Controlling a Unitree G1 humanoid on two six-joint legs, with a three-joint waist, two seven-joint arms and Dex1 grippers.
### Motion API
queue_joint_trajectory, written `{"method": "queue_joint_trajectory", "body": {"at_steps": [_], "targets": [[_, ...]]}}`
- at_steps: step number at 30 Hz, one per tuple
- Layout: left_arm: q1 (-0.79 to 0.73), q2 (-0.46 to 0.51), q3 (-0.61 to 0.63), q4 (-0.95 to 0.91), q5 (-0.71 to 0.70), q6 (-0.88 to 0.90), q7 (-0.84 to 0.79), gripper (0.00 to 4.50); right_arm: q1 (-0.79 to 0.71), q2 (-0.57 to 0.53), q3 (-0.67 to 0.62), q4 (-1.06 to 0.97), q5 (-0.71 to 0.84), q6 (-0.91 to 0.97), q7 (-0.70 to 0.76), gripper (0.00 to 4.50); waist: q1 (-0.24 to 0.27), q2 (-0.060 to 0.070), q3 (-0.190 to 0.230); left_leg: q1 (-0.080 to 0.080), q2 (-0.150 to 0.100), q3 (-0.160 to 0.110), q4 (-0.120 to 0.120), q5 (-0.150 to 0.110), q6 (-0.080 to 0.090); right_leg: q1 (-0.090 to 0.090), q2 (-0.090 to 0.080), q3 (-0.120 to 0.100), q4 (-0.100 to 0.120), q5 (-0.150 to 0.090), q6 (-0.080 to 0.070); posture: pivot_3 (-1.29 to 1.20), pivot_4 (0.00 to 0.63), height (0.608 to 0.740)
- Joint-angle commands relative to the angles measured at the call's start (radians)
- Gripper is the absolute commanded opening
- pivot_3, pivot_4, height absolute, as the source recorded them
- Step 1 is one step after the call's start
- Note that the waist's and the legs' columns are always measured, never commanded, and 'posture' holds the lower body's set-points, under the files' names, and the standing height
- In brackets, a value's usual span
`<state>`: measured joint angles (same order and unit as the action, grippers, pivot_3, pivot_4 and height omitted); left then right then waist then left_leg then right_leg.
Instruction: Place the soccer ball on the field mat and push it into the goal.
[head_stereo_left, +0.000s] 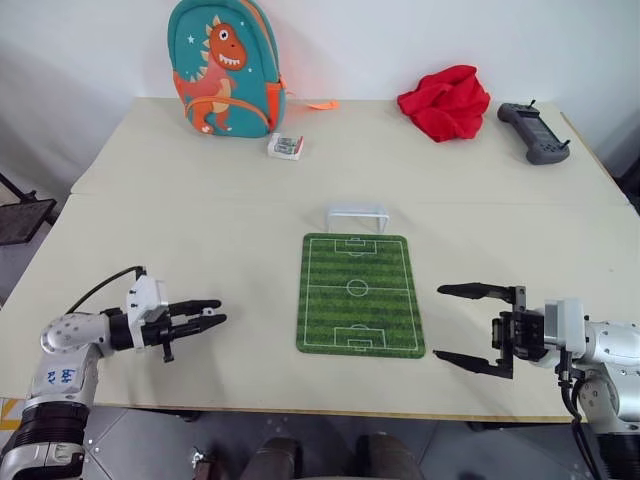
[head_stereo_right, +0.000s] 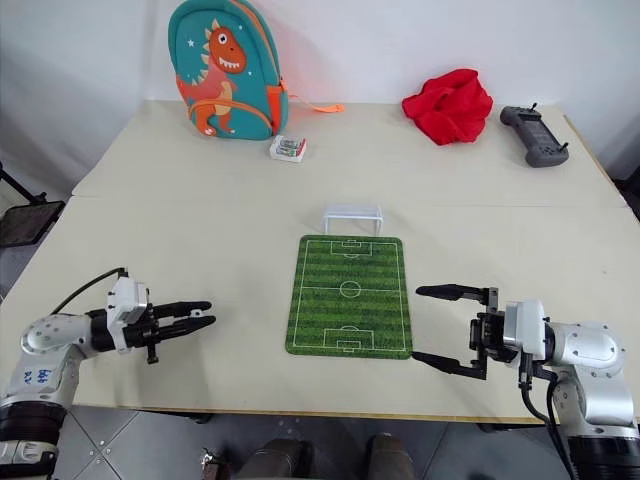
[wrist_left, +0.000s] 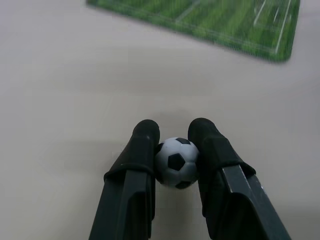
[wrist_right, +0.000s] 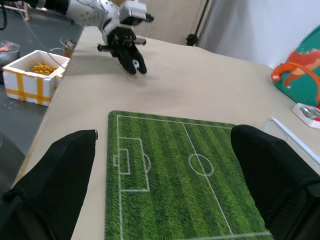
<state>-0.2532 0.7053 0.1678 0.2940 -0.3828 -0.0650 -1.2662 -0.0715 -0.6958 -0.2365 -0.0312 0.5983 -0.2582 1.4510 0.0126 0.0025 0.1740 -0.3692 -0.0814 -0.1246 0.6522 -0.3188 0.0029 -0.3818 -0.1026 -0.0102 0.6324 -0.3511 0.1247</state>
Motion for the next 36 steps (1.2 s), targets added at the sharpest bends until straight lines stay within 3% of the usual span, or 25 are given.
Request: {"method": "queue_joint_trajectory", "body": {"at_steps": [1,4,13,16,24,36], "targets": [[-0.102,-0.029,-0.117,-0.209,0.01,0.152,0.054,0.86,0.023,-0.06,-0.081,0.028,0.008,-0.006,0.011,4.5,0.01,0.0,0.0,0.0,0.0,0.0,0.0,0.0,0.0,0.0,0.0,0.0,0.0,0.0,0.0,0.0,0.15,0.74],[-0.213,-0.096,-0.32,-0.304,0.135,0.209,0.063,0.86,0.06,-0.133,-0.135,0.095,0.008,0.008,0.049,4.5,0.034,0.0,0.0,-0.001,-0.002,-0.002,0.004,0.0,0.001,0.001,0.0,0.0,0.001,0.001,0.001,0.0,0.15,0.74],[-0.264,-0.328,-0.523,-0.265,0.283,0.203,0.225,0.86,0.181,-0.126,-0.159,-0.029,0.022,0.056,-0.018,4.5,0.008,0.0,0.0,0.0,0.002,0.008,0.004,-0.002,0.002,-0.002,0.006,0.003,0.004,0.001,0.002,0.0,0.15,0.74],[-0.257,-0.367,-0.545,-0.259,0.311,0.198,0.271,0.86,0.225,-0.109,-0.167,-0.088,0.025,0.068,-0.05,4.5,0.014,-0.001,0.001,0.0,0.002,0.01,0.007,-0.002,0.002,-0.003,0.006,0.003,0.005,0.001,0.002,0.0,0.15,0.74],[-0.21,-0.363,-0.575,-0.283,0.33,0.167,0.267,0.86,0.254,-0.089,-0.162,-0.135,0.018,0.07,-0.105,4.5,0.015,-0.001,0.001,0.0,0.0,0.01,0.012,-0.002,0.003,-0.001,0.005,0.014,0.005,0.002,0.003,0.0,0.15,0.74],[-0.198,-0.378,-0.578,-0.3,0.322,0.202,0.286,0.86,0.274,-0.08,-0.146,-0.112,0.018,0.063,-0.081,4.5,0.016,-0.001,0.001,0.0,0.0,0.01,0.011,-0.002,0.003,-0.001,0.005,0.013,0.005,0.002,0.003,0.0,0.15,0.74]]}}
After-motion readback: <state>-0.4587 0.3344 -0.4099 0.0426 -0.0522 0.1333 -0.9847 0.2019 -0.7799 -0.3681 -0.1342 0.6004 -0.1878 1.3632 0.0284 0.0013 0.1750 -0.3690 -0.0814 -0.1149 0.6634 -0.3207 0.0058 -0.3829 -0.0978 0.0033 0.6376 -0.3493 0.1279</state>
